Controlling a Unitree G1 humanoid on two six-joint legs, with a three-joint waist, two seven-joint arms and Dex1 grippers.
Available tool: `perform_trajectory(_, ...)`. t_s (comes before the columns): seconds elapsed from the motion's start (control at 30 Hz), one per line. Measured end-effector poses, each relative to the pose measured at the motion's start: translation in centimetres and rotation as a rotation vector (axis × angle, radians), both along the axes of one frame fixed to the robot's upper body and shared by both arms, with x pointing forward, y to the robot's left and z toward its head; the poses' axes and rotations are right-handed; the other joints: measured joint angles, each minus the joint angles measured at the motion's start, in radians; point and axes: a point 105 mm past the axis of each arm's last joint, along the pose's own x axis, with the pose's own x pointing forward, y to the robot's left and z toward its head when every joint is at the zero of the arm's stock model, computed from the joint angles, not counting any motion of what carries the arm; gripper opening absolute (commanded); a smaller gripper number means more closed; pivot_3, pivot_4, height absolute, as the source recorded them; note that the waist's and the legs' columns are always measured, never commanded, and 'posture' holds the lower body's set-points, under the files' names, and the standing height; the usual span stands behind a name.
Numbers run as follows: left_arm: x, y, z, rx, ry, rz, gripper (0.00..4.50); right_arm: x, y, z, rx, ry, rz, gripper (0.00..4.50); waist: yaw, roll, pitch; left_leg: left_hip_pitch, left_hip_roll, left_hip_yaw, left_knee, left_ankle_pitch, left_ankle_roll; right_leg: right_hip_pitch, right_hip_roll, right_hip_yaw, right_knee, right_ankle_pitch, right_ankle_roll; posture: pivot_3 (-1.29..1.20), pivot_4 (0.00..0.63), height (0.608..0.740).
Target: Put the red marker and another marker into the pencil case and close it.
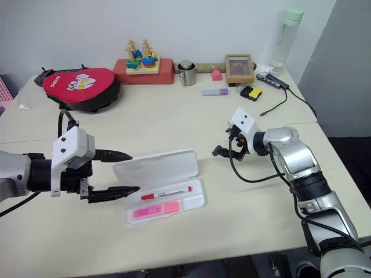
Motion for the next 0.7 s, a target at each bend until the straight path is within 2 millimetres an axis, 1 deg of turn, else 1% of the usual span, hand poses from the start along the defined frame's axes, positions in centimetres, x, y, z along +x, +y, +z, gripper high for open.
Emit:
perform_trajectory(0.23,0.3,0.5,0.6,-0.003,-0.045,0.062,4.43,0.4,0.1,-0.9,0.003,0.014,-0.022,4.5,-0.001,0.0,0.0,0.0,0.0,0.0,0.0,0.0,0.0,0.0,0.0,0.0,0.001,0.0,0.0,0.0,0.15,0.74)
perform_trajectory(0.5,0.4,0.6,0.2,0.0,-0.046,0.09,4.43,0.5,0.0,-2.5,-0.013,0.051,-0.039,4.5,0.0,0.0,0.0,0.0,0.0,0.0,0.0,0.0,0.0,0.0,0.0,0.0,0.0,0.0,0.0,0.0,0.15,0.74)
perform_trajectory(0.6,0.4,0.7,0.2,0.001,-0.046,0.097,4.43,0.5,-0.1,-2.5,-0.02,0.053,-0.039,4.5,0.0,0.0,0.0,0.0,0.0,0.0,0.0,0.0,0.0,0.0,0.0,0.0,0.0,0.0,0.0,0.0,0.15,0.74)
perform_trajectory(0.7,0.4,0.8,-0.1,0.001,-0.037,0.103,4.43,-0.1,-0.2,-3.7,-0.018,0.123,-0.04,4.5,0.0,0.0,0.0,0.0,0.0,0.0,0.0,0.0,0.0,0.0,0.0,0.0,0.0,0.0,0.0,0.0,0.15,0.74)
